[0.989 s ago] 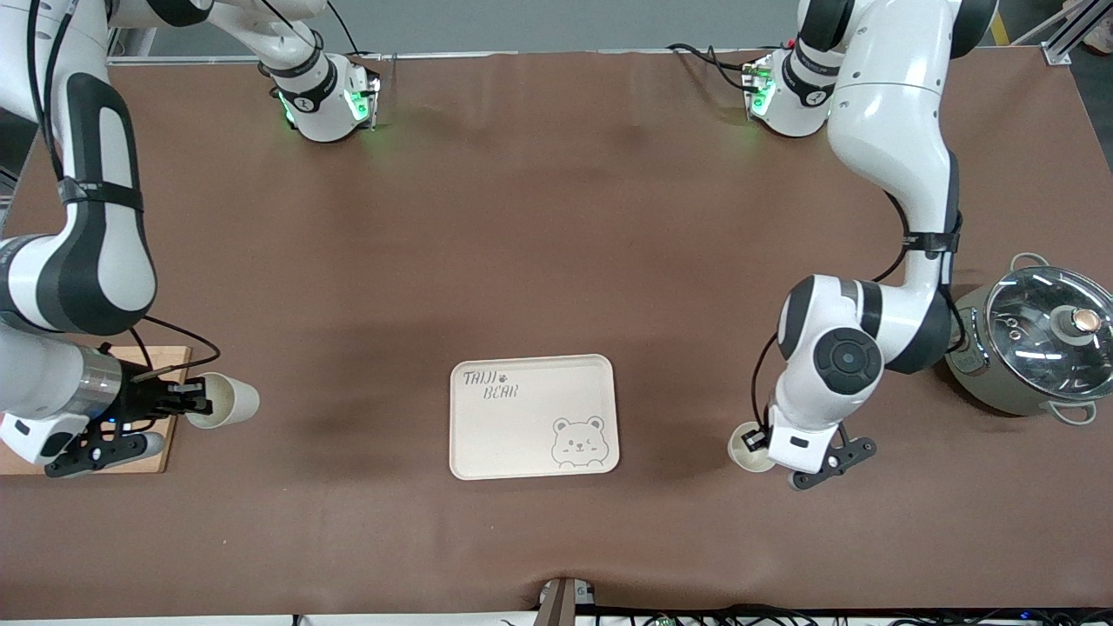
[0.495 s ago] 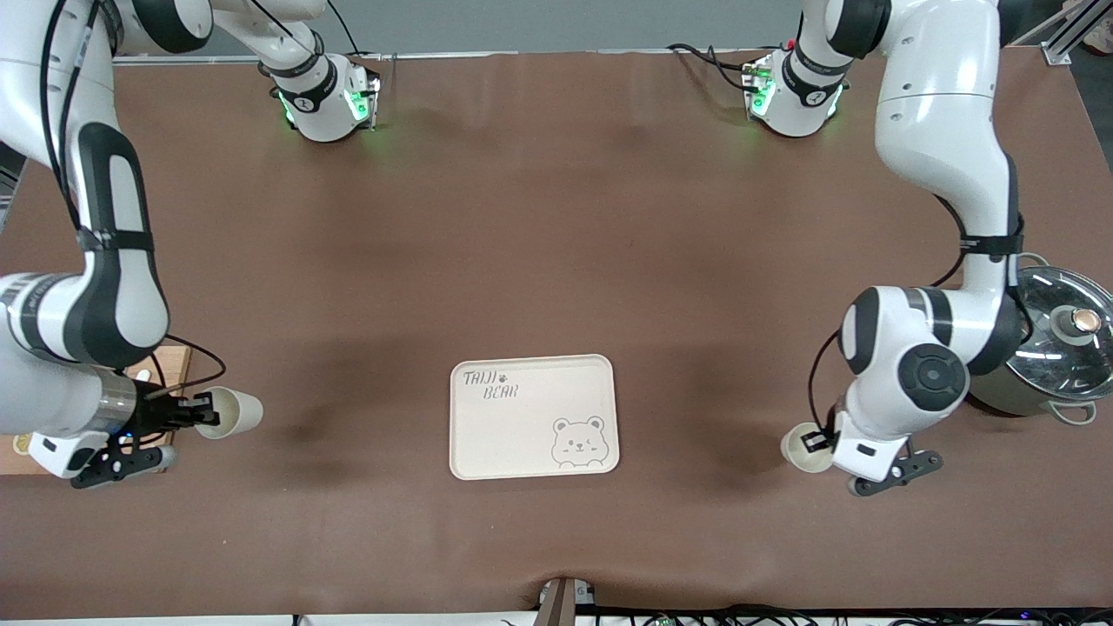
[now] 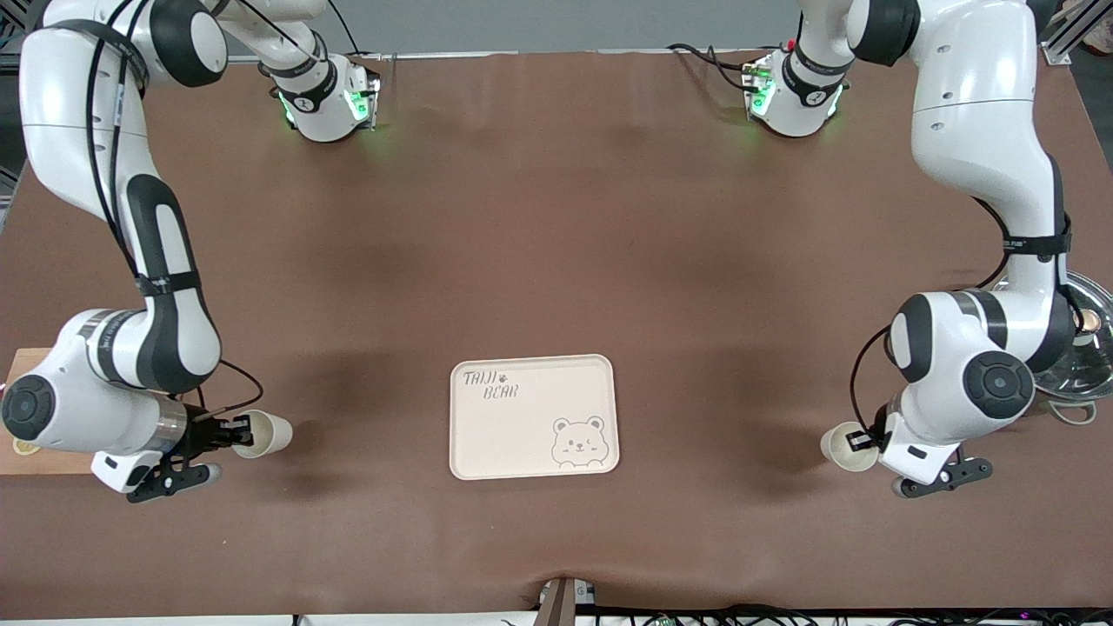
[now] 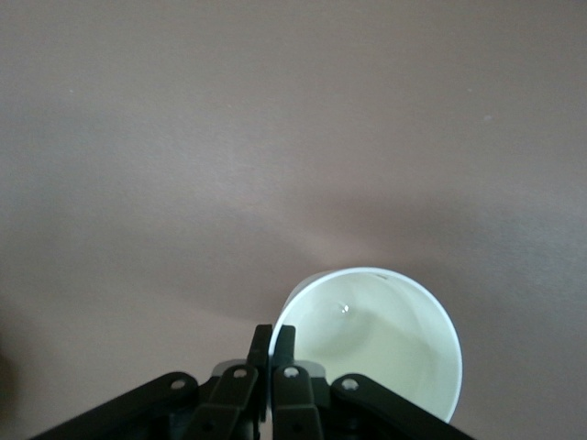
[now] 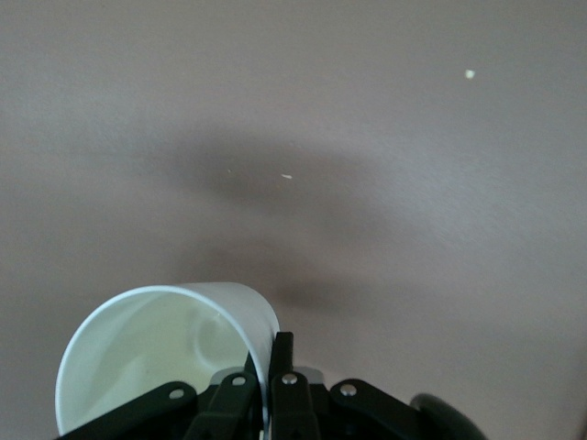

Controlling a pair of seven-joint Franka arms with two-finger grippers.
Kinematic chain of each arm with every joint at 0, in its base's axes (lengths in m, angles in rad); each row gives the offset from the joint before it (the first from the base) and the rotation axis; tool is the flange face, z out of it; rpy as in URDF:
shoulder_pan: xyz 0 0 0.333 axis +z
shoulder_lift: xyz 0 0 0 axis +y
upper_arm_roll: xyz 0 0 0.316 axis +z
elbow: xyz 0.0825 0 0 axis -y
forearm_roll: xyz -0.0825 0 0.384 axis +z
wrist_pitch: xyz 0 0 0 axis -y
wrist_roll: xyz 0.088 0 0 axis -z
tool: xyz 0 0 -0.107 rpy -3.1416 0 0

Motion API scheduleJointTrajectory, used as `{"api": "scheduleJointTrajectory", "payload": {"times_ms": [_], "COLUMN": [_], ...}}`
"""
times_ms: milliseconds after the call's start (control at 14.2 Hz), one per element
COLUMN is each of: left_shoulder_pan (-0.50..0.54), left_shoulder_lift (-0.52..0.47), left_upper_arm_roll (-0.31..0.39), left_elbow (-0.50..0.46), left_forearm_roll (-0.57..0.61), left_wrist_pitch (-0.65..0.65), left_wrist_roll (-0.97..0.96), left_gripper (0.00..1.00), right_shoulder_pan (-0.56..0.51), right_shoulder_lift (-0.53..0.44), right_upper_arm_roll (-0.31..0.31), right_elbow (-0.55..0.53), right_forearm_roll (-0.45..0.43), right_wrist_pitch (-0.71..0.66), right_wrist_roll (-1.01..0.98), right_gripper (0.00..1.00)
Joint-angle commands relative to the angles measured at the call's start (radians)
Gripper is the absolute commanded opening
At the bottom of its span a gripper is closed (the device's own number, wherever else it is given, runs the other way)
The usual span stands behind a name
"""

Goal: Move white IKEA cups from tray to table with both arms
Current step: 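Lower both held cups onto the table and open both grippers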

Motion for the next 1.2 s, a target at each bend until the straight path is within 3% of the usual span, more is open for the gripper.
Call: {"api": "scheduleJointTrajectory", "payload": {"times_ms": [0, 707, 918, 1060, 1130], "left_shoulder_pan": [0.016, 0.028, 0.028, 0.028, 0.028], "left_shoulder_lift": [-0.009, 0.021, 0.031, 0.026, 0.022], "left_upper_arm_roll": [-0.009, -0.009, -0.009, -0.009, -0.009], "left_elbow": [-0.026, -0.041, -0.039, -0.036, -0.036], "left_forearm_roll": [-0.052, -0.091, -0.091, -0.089, -0.091], "left_wrist_pitch": [0.025, 0.029, 0.029, 0.029, 0.029], "left_wrist_roll": [0.043, 0.077, 0.079, 0.092, 0.115], "left_gripper": [0.0, 0.01, 0.29, 0.6, 0.75], "right_shoulder_pan": [0.01, 0.012, 0.014, 0.014, 0.014], "right_shoulder_lift": [0.014, 0.052, 0.058, 0.06, 0.06], "right_upper_arm_roll": [0.0, 0.0, 0.0, 0.0, 0.0], "right_elbow": [0.001, 0.001, 0.001, 0.001, 0.001], "right_forearm_roll": [0.027, 0.027, 0.027, 0.027, 0.027], "right_wrist_pitch": [0.027, 0.078, 0.091, 0.091, 0.091], "right_wrist_roll": [-0.017, -0.023, -0.023, -0.023, -0.021], "right_gripper": [0.0, 0.0, 0.0, 0.0, 0.08]}}
